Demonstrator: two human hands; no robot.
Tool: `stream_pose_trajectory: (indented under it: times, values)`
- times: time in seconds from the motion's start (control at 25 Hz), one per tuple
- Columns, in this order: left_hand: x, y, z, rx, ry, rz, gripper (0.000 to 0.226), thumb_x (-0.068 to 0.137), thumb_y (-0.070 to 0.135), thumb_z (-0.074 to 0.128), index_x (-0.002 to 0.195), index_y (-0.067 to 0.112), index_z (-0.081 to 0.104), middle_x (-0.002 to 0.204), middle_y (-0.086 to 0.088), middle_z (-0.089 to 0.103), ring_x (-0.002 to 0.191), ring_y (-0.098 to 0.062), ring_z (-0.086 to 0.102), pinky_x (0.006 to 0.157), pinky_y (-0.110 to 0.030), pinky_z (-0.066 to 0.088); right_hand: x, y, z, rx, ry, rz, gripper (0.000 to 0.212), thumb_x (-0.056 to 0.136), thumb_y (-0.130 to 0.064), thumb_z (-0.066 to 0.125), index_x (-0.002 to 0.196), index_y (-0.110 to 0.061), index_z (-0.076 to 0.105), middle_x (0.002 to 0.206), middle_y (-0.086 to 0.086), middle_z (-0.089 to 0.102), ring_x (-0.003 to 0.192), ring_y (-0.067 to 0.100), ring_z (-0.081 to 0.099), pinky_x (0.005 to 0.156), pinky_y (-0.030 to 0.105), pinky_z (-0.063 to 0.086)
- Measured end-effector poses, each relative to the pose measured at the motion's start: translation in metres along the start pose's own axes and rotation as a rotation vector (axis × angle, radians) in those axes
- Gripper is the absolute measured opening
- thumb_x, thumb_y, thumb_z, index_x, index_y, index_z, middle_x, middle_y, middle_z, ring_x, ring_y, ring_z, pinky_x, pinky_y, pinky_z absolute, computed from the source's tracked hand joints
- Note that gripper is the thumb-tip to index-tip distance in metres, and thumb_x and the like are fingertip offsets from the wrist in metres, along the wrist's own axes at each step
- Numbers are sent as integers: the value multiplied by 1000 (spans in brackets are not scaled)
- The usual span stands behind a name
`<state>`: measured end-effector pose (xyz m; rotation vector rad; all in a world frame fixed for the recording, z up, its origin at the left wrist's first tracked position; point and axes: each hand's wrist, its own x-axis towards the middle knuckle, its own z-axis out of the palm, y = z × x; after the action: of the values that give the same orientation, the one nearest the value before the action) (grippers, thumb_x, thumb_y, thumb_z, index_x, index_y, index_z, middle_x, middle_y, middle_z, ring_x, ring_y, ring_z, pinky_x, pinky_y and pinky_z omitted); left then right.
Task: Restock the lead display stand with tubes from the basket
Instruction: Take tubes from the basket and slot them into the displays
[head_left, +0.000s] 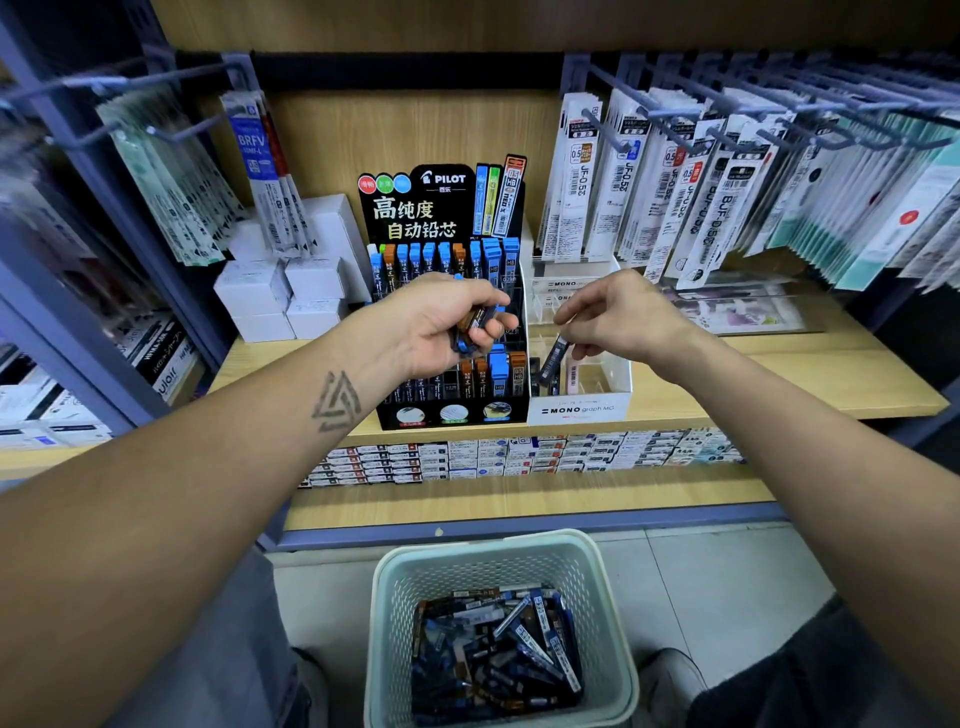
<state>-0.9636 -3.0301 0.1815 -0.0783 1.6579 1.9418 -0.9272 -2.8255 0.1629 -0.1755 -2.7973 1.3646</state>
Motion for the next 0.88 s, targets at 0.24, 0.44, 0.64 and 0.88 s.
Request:
stream_pose_trajectory:
  times: [0.24, 0.44, 0.64, 0.88]
  values:
    - [-1, -2, 2, 18, -3, 1, 11, 97, 0, 57, 107, -3, 56, 81, -21, 64, 44, -11, 51, 36, -16, 37, -2, -1, -6, -117, -97, -9, 14, 87, -17, 77, 83, -4, 74, 72, 16, 74, 63, 20, 70, 63, 30, 57]
    - [0, -5, 5, 25, 2, -10, 19, 97, 0, 56, 116, -4, 55, 79, -21, 64, 44, -11, 51, 35, -16, 37, -5, -5, -9, -122, -153, -15, 22, 86, -23, 78, 80, -3, 74, 71, 17, 74, 63, 23, 71, 61, 29, 58]
    - [-1, -5, 9, 29, -4, -10, 21, 97, -1, 55, 117, -4, 55, 78, -21, 64, 44, -11, 50, 35, -16, 37, -4, -4, -9, -127, -143, -37, 16, 87, -18, 77, 81, -4, 74, 71, 19, 73, 60, 23, 69, 58, 28, 55]
    - [-2, -4, 8, 35, -1, -2, 25, 97, -1, 54, 122, -6, 55, 80, -20, 63, 45, -11, 50, 35, -15, 37, 4, -2, -13, -410, -91, -88, 9, 92, -16, 72, 88, -9, 75, 61, 2, 72, 61, 12, 72, 64, 20, 55]
